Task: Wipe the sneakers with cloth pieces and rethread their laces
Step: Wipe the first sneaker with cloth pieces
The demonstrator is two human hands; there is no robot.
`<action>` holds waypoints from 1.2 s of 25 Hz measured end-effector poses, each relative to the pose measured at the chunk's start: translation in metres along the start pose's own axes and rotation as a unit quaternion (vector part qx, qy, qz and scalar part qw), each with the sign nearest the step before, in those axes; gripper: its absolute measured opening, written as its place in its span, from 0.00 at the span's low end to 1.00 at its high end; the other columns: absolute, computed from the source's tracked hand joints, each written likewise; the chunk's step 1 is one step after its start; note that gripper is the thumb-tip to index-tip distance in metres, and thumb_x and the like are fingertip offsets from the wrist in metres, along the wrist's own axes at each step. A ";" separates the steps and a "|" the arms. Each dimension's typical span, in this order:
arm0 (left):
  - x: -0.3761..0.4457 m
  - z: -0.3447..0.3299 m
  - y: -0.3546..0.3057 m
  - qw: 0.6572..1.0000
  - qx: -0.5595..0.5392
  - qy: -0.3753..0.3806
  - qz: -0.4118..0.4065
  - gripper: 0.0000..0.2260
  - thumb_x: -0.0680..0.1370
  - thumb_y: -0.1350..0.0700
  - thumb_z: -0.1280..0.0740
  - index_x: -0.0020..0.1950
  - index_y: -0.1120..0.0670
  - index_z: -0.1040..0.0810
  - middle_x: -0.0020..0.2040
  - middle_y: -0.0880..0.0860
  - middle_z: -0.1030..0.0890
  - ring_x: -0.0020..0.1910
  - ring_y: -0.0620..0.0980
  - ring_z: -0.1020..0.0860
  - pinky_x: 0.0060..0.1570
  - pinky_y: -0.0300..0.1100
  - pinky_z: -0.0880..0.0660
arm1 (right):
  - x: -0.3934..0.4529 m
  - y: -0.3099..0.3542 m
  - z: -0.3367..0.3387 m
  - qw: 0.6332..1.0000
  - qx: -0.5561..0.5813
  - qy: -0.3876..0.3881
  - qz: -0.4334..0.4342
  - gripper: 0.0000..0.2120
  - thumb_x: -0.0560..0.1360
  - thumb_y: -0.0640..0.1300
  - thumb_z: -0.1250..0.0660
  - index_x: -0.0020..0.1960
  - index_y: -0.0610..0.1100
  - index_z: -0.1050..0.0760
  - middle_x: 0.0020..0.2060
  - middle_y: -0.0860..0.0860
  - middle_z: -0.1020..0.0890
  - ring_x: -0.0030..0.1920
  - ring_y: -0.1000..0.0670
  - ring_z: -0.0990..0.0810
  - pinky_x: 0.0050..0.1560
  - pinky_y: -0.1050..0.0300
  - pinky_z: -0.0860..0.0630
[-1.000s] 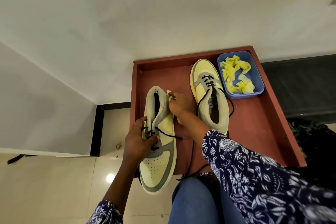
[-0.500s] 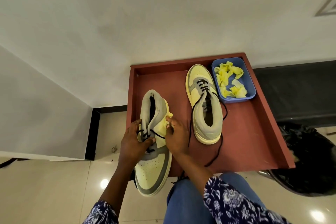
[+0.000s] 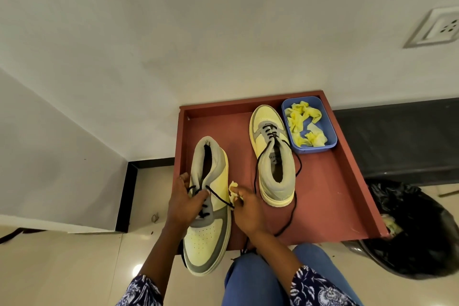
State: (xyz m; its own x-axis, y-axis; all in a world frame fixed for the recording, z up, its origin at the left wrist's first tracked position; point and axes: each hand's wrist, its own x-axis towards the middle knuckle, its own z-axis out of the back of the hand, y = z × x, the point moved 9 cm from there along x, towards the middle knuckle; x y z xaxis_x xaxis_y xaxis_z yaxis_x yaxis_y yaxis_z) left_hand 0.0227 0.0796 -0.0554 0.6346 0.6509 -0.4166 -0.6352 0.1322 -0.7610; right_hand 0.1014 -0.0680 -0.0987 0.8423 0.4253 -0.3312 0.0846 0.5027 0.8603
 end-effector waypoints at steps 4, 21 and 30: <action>-0.012 -0.001 -0.012 0.998 -0.036 -0.047 0.036 0.11 0.76 0.49 0.34 0.52 0.55 0.31 0.39 0.47 0.25 0.34 0.42 0.23 0.35 0.34 0.26 | -0.003 0.019 0.017 0.999 -0.006 -0.033 0.025 0.18 0.75 0.29 0.43 0.62 0.40 0.25 0.61 0.46 0.22 0.61 0.49 0.25 0.56 0.73 0.37; -0.007 -0.001 -0.020 0.997 0.071 -0.020 -0.001 0.08 0.78 0.54 0.38 0.45 0.55 0.21 0.34 0.57 0.22 0.32 0.48 0.26 0.31 0.36 0.32 | -0.004 0.029 0.044 0.998 0.006 -0.052 0.025 0.18 0.76 0.32 0.42 0.62 0.42 0.25 0.57 0.45 0.21 0.58 0.49 0.23 0.55 0.68 0.32; -0.020 -0.005 -0.012 0.998 0.059 -0.003 -0.008 0.07 0.78 0.52 0.37 0.41 0.47 0.24 0.38 0.61 0.19 0.35 0.52 0.22 0.34 0.38 0.30 | 0.033 0.048 0.029 0.998 -0.028 0.001 0.048 0.21 0.76 0.34 0.44 0.67 0.44 0.30 0.64 0.46 0.25 0.64 0.47 0.27 0.65 0.58 0.33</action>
State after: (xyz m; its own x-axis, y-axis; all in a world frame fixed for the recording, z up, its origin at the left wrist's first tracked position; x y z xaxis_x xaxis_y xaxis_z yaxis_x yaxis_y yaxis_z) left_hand 0.0200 0.0615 -0.0405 0.6427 0.6529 -0.4009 -0.6721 0.2293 -0.7041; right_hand 0.1484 -0.0515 -0.0575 0.8441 0.4747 -0.2492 -0.0266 0.5012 0.8649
